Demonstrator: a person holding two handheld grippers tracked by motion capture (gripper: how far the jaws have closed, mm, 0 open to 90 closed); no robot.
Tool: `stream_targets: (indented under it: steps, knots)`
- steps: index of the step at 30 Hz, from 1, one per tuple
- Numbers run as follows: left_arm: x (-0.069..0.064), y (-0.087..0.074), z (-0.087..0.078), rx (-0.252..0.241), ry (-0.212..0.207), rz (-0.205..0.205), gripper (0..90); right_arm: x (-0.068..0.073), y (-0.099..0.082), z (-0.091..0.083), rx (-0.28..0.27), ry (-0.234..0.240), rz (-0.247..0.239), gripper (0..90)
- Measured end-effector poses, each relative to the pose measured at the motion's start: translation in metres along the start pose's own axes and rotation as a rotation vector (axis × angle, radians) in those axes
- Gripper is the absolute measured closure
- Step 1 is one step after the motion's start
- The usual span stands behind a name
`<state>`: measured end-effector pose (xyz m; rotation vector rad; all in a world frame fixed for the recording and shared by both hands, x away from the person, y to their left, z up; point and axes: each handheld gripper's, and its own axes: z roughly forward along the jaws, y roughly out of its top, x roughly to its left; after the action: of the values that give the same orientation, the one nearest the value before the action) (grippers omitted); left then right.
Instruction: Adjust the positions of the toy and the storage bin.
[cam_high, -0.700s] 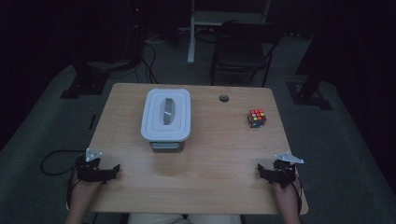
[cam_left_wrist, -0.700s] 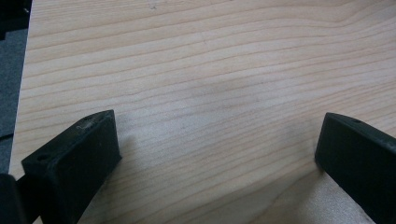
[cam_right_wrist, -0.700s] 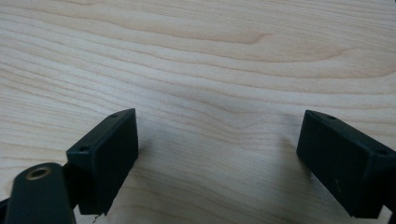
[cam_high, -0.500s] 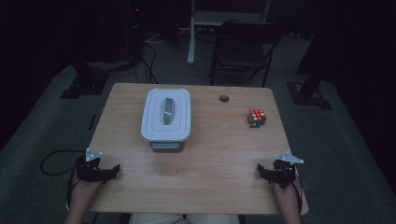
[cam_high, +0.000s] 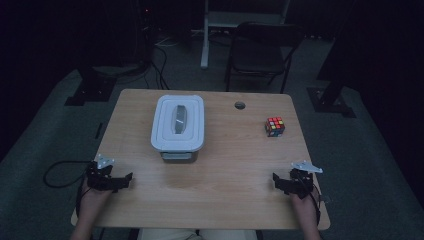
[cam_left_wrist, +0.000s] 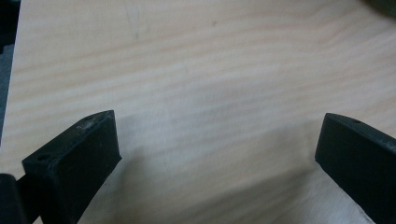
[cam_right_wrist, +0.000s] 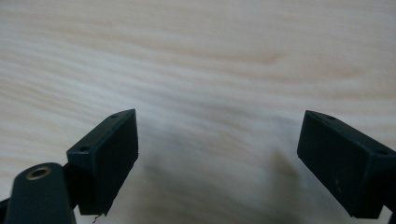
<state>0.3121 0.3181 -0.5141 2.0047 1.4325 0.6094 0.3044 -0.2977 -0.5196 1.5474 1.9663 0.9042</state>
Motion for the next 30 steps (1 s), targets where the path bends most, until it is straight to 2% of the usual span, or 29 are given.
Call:
stream_targets:
  steps: [2, 7, 13, 20, 30]
  knots:
    - [-0.001, 0.005, 0.001, -0.007, 0.001, 0.006, 0.5, 0.005, 0.004, 0.003, 0.001, 0.012, -0.014, 12.4]
    - [-0.003, 0.016, 0.009, -0.005, -0.028, 0.024, 0.5, 0.020, 0.014, 0.014, 0.015, 0.056, -0.058, 12.4]
    - [-0.007, 0.027, 0.017, -0.021, -0.053, 0.039, 0.5, 0.034, 0.025, 0.025, 0.022, 0.108, -0.080, 12.4]
    - [-0.011, 0.037, 0.027, -0.033, -0.075, 0.049, 0.5, 0.050, 0.038, 0.040, 0.024, 0.135, -0.126, 12.4]
    - [-0.011, 0.051, 0.040, -0.041, -0.092, 0.070, 0.5, 0.071, 0.054, 0.065, 0.030, 0.187, -0.151, 13.0]
